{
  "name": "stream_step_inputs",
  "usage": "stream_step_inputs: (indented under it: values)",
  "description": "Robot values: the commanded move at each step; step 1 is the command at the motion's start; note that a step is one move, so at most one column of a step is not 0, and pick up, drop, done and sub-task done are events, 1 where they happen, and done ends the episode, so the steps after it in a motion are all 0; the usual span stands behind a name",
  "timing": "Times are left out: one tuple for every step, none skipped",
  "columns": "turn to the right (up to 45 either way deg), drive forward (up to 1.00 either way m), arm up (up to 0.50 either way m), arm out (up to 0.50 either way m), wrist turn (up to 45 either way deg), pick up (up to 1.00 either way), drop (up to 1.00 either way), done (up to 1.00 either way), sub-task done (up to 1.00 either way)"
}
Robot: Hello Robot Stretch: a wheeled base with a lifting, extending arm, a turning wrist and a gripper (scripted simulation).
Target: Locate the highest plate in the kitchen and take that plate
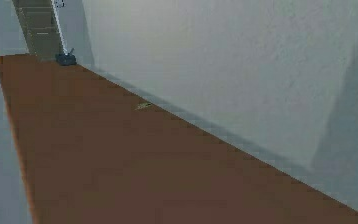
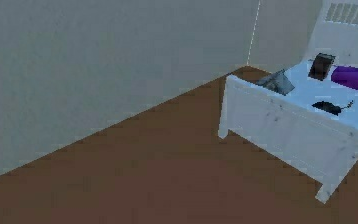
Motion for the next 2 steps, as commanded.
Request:
stream_step_inputs:
  values:
    - [0.0, 0.5, 0.0, 0.0, 0.0, 0.0, 0.0, 0.0, 0.0]
    - [-39.0, 0.0, 0.0, 0.0, 0.0, 0.0, 0.0, 0.0, 0.0]
